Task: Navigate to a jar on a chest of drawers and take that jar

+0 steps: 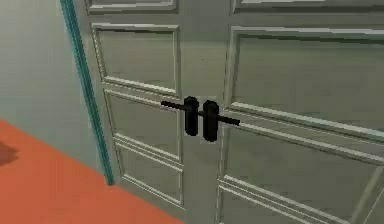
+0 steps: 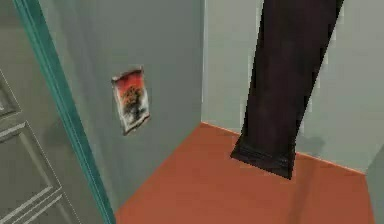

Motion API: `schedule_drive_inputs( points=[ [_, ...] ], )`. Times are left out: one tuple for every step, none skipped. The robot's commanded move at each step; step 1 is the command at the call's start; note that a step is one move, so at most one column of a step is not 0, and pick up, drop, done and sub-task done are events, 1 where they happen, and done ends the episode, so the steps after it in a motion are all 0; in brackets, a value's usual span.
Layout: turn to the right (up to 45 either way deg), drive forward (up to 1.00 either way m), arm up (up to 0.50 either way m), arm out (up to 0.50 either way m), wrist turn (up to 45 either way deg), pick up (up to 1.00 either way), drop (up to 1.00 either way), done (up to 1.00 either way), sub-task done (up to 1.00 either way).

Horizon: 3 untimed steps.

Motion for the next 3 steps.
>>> schedule_drive_inputs(
  points=[
    [-45.0,0.00,0.00,0.00,0.0,0.00,0.00,0.00,0.00],
    [-27.0,0.00,0.00,0.00,0.0,0.00,0.00,0.00,0.00],
    [0.0,0.60,0.00,0.00,0.0,0.00,0.00,0.00,0.00]
  ],
)
